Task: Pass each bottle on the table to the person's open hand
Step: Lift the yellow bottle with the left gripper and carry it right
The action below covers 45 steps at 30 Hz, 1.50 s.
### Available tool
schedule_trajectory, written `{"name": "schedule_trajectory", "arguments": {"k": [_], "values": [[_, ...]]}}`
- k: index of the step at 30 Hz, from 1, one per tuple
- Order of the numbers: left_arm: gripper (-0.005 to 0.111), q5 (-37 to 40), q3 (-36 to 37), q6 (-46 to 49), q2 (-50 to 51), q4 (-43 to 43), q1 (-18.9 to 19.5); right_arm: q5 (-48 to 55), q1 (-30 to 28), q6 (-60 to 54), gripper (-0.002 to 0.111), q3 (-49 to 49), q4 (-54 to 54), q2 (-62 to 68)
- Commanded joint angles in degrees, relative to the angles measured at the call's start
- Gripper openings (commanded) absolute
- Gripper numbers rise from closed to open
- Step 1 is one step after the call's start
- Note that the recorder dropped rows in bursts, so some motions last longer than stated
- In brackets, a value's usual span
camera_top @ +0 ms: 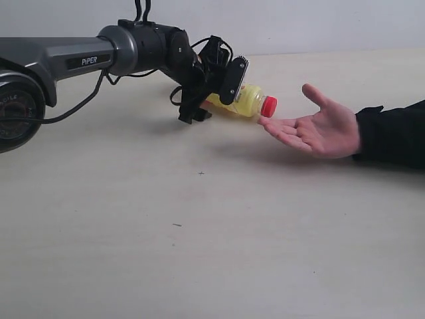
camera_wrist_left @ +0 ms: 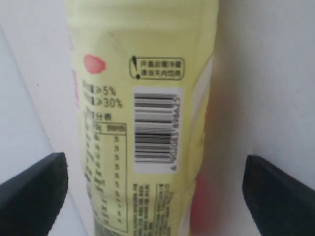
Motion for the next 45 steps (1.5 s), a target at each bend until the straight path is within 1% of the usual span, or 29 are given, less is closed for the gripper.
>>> {"name": "schedule_trajectory", "arguments": {"k": [1, 25, 27, 28, 30, 31, 32, 33, 35, 45], "values": [[0.092, -3.2, -0.4, 0.0, 0.4, -0.1, -0.1, -0.3, 0.1, 0.1, 0.000, 0.2, 0.0, -0.2], [0.092, -3.0, -0.4, -0.4, 0.4, -0.2, -0.1, -0.3, 0.1, 0.1, 0.000, 0.2, 0.0, -0.2], [0.090, -2.4, -0.4, -0.6, 0.4, -0.2, -0.1, -0.3, 0.1, 0.1, 0.000, 0.2, 0.0, -0.2], [0.084, -2.1, -0.4, -0.6, 0.4, -0.2, -0.1, -0.3, 0.1, 0.1, 0.000, 0.2, 0.0, -0.2], [0.066, -2.1, -0.4, -0.6, 0.4, -0.2, -0.1, -0.3, 0.1, 0.1, 0.000, 0.2, 0.0, -0.2], [0.052, -2.1, -0.4, -0.6, 0.4, -0.2, -0.1, -0.3, 0.1, 0.1, 0.000, 0.2, 0.0, -0.2], [0.041, -2.1, -0.4, -0.6, 0.4, -0.2, -0.1, -0.3, 0.1, 0.1, 0.000, 0.2, 0.0, -0.2], [0.026, -2.1, -0.4, -0.6, 0.4, -0.2, -0.1, -0.3, 0.1, 0.1, 0.000, 0.2, 0.0, -0.2], [0.000, -2.1, -0.4, -0.6, 0.4, -0.2, -0.1, -0.3, 0.1, 0.1, 0.000, 0.2, 0.0, -0.2], [0.000, -3.6, -0.4, -0.5, 0.4, -0.2, -0.1, -0.3, 0.1, 0.1, 0.000, 0.2, 0.0, -0.2]]}}
